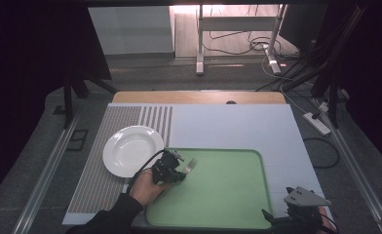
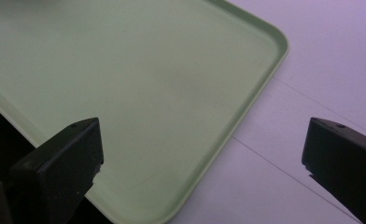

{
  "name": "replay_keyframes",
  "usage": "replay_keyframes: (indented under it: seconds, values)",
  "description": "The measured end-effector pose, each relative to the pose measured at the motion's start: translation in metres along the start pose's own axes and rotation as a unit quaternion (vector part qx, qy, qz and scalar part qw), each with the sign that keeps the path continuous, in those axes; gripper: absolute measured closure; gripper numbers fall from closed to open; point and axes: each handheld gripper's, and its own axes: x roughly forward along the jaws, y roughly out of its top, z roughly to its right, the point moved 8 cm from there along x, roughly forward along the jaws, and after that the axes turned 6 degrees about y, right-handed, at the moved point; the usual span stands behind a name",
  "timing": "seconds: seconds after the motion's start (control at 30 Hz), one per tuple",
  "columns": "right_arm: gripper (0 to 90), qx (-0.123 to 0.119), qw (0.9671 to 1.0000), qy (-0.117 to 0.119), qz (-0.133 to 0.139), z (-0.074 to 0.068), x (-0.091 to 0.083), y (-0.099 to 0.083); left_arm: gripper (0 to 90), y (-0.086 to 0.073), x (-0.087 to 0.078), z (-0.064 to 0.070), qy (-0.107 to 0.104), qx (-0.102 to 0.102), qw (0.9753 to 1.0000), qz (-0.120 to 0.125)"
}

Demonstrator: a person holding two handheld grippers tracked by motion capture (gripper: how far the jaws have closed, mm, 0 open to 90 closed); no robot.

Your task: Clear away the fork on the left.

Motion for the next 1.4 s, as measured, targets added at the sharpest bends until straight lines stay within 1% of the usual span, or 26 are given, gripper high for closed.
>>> replay_keyframes:
  seconds: [0.13,0.27,0.37,0.43,0.53,0.7,0.87,0.93,0.97,1.0,1.1,1.17,1.23,1.3,1.37,1.4]
  values:
    - [0.0,0.0,1.0,0.001,0.001,0.0,0.001,0.0,89.1,-0.006,-0.005,-0.016,0.014,-0.023,0.9996,-0.001]
    - [0.0,-0.001,1.0,0.001,0.001,0.0,0.0,0.0,89.1,-0.012,-0.009,-0.027,0.025,-0.045,0.9987,-0.003]
    - [0.0,-0.003,1.0,0.001,0.001,-0.001,0.001,0.0,89.1,-0.015,-0.012,-0.032,0.039,-0.05,0.998,-0.007]
    - [0.0,-0.004,1.0,0.001,0.0,-0.001,0.001,0.0,89.0,-0.017,-0.013,-0.035,0.044,-0.054,0.9976,-0.008]
    - [0.0,-0.005,1.0,0.001,-0.001,-0.001,0.001,0.0,88.0,-0.02,-0.015,-0.038,0.043,-0.06,0.9972,-0.008]
    - [0.0,-0.005,1.0,0.002,0.0,-0.001,0.001,0.0,87.6,-0.025,-0.018,-0.045,0.049,-0.071,0.9962,-0.009]
    - [0.0,-0.006,1.0,0.002,-0.002,-0.001,0.001,0.0,84.2,-0.025,-0.019,-0.043,0.032,-0.072,0.9969,-0.002]
    - [0.0,-0.005,1.0,0.002,-0.002,-0.001,0.001,0.0,81.2,-0.023,-0.021,-0.042,0.029,-0.073,0.9969,0.003]
    - [0.0,-0.005,1.0,0.002,-0.002,-0.001,0.001,0.0,76.8,-0.023,-0.022,-0.041,0.026,-0.072,0.9971,0.007]
    - [0.0,-0.005,1.0,0.002,-0.002,-0.001,0.001,0.0,76.8,-0.022,-0.023,-0.041,0.024,-0.071,0.9971,0.011]
    - [0.0,-0.006,1.0,0.002,-0.002,-0.001,0.001,0.0,68.7,-0.02,-0.027,-0.04,0.026,-0.064,0.9974,0.024]
    - [0.0,-0.006,1.0,0.002,-0.002,-0.001,0.001,0.0,61.8,-0.02,-0.03,-0.039,0.024,-0.061,0.9973,0.032]
    - [0.0,-0.005,1.0,0.002,-0.002,-0.001,0.001,0.0,54.9,-0.019,-0.033,-0.038,0.019,-0.055,0.9972,0.047]
    - [0.0,-0.006,1.0,0.003,-0.002,-0.001,0.001,0.0,47.1,-0.019,-0.036,-0.038,0.024,-0.051,0.9968,0.055]
    - [0.0,-0.006,1.0,0.003,-0.002,-0.002,0.001,0.0,42.2,-0.019,-0.038,-0.038,0.022,-0.045,0.9966,0.065]
    - [0.0,-0.006,1.0,0.003,-0.002,-0.002,0.001,0.0,39.4,-0.019,-0.039,-0.038,0.023,-0.045,0.9964,0.068]
